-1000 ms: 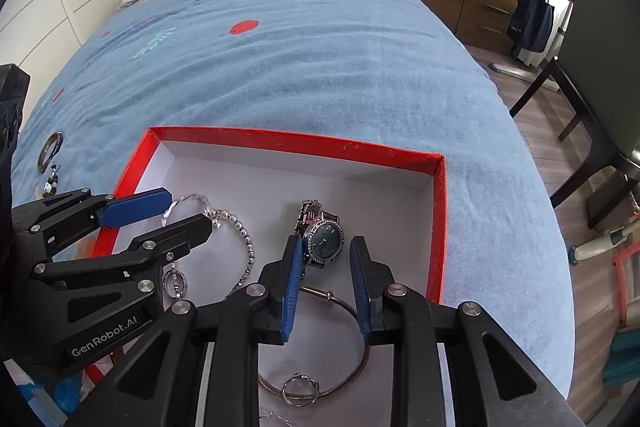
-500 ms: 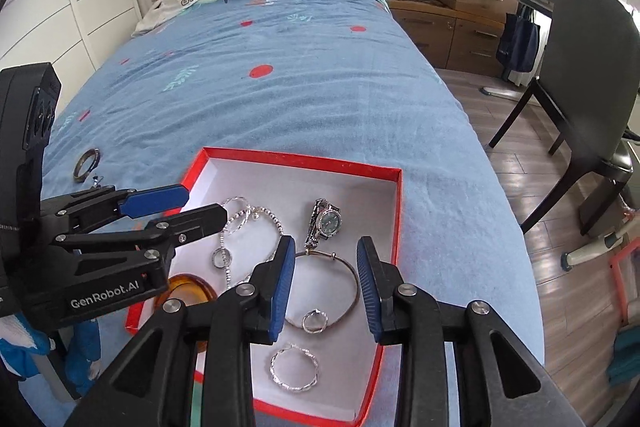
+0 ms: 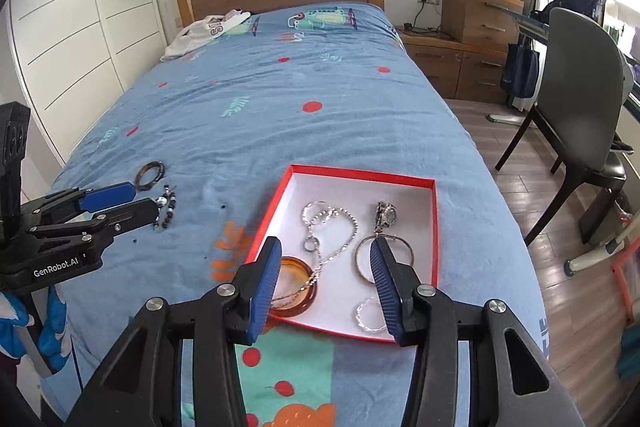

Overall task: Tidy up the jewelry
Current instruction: 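Withdraw both tools from the box toward the bangle and beaded bracelet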

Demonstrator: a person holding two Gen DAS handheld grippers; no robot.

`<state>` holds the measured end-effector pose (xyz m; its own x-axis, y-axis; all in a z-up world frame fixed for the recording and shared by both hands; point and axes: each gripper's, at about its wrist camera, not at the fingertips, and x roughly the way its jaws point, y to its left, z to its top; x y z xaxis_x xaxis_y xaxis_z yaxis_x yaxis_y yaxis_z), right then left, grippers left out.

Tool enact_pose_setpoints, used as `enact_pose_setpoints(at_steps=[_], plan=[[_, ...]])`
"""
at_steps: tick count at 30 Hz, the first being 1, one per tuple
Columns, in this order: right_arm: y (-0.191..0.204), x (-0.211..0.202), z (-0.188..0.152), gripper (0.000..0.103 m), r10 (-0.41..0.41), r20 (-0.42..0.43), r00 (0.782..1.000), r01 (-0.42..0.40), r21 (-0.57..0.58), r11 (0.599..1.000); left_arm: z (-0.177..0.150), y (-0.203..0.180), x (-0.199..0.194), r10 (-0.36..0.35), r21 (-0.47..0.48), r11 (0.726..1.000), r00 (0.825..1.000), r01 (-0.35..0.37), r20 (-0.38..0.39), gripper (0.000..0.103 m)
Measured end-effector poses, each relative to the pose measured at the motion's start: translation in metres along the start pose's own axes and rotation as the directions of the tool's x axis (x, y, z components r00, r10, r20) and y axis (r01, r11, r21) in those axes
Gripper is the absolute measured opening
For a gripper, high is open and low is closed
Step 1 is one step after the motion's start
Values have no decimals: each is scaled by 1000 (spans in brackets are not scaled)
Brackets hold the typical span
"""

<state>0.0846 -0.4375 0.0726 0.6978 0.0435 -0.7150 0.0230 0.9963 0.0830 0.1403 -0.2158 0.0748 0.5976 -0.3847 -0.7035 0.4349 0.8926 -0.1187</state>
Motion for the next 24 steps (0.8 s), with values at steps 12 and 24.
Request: enact_pose_setpoints(at_steps=[12, 24], plan=[[70, -49, -25, 55, 41, 44, 998, -40, -15, 999, -78, 109, -97, 153, -172, 974, 988, -149, 11, 54], [137, -61, -29, 65, 90, 59, 994, -85, -81, 993, -133, 205, -166, 278, -314, 915, 960, -254, 32, 54]])
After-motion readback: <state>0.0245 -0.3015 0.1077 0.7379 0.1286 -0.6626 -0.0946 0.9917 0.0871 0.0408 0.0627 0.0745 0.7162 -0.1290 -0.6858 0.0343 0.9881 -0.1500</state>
